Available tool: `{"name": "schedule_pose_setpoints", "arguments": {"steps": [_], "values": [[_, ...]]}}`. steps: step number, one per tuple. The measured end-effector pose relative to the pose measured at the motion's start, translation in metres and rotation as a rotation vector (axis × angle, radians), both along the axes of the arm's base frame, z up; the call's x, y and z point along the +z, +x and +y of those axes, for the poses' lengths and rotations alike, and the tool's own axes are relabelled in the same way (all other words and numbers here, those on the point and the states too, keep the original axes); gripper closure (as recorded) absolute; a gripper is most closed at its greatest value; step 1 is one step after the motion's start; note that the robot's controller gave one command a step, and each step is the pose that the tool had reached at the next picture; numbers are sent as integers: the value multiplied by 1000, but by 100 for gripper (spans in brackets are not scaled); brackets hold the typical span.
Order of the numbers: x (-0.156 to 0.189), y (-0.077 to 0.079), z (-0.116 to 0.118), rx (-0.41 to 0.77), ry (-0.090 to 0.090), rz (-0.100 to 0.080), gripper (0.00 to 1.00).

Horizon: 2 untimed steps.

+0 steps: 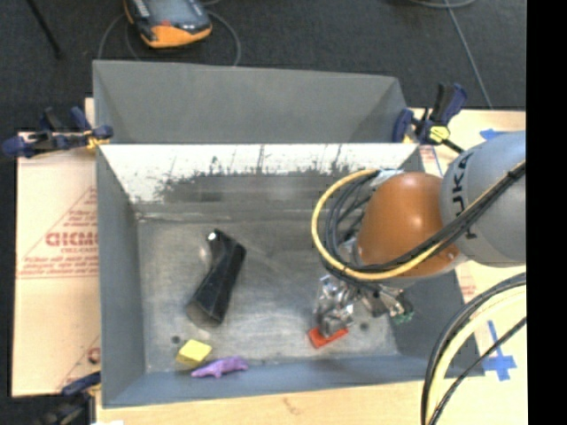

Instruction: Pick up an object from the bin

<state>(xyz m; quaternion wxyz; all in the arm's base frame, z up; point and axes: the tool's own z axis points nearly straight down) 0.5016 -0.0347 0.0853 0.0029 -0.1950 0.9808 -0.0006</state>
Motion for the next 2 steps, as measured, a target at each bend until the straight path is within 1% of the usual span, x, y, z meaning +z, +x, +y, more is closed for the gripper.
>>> {"name": "schedule_pose_setpoints", "arguments": {"steps": [1, 2], "values": [[0, 0, 0, 0, 0, 0, 100], [34, -5, 10, 86, 0, 7, 100]]}}
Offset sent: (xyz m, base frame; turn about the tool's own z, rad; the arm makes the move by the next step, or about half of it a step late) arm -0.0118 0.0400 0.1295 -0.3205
